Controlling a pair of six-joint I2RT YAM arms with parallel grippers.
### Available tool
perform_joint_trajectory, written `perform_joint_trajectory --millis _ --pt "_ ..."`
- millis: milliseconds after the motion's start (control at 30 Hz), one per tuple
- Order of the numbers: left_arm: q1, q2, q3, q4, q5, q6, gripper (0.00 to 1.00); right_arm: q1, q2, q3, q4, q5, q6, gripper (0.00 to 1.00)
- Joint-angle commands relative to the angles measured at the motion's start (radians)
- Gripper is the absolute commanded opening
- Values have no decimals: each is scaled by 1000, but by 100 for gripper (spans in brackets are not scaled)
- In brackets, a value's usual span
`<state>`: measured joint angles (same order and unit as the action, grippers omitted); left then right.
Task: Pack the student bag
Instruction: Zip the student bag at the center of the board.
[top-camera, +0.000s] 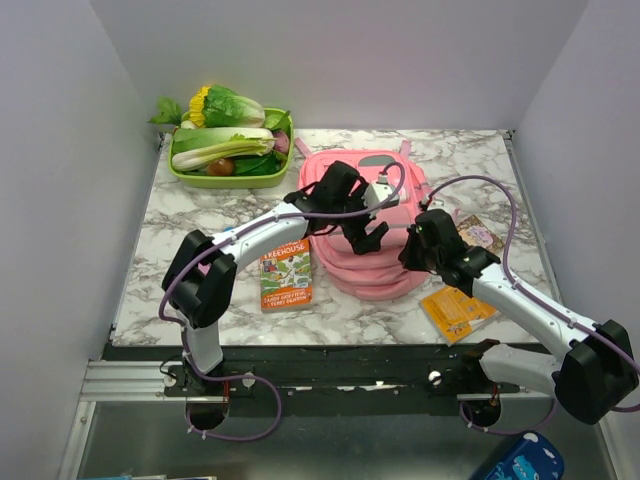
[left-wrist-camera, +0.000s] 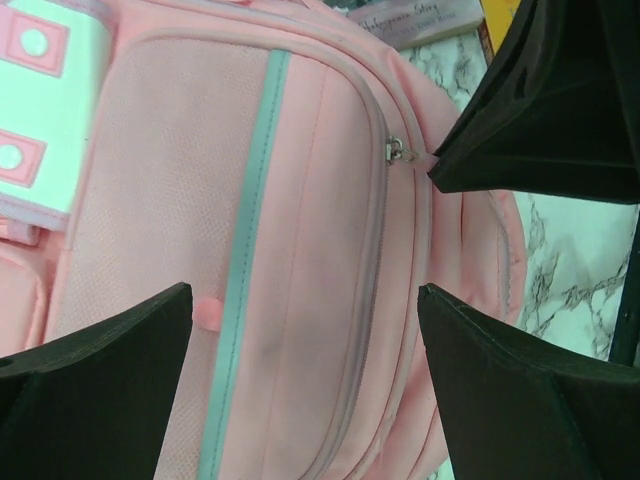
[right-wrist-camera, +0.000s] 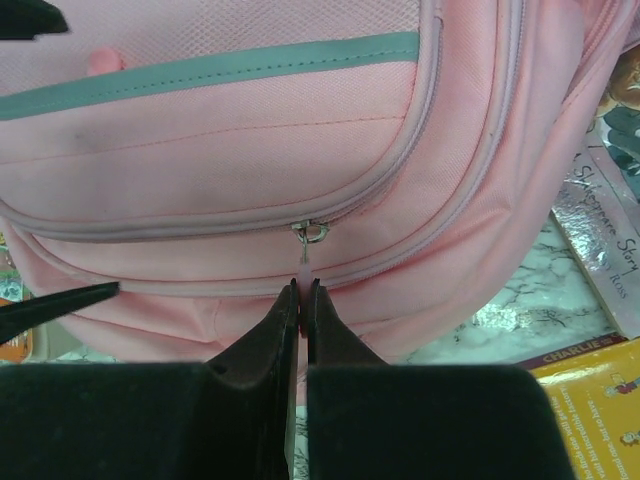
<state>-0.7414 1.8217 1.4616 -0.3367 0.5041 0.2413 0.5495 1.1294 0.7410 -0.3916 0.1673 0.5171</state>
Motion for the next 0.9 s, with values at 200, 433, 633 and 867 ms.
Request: perform_joint_trajectory --millis 200,433,633,867 --pt "-56 -35 -162 108 11 191 99 -2 -23 26 51 -135 -14 1" --pt "-62 -38 -168 203 -61 173 99 -2 -26 24 50 -161 -19 1" --pt "-99 -33 -165 182 -67 217 86 -2 -33 23 50 -161 -20 1" --pt "-131 -30 -172 116 -87 251 44 -2 -16 28 51 -201 -23 1"
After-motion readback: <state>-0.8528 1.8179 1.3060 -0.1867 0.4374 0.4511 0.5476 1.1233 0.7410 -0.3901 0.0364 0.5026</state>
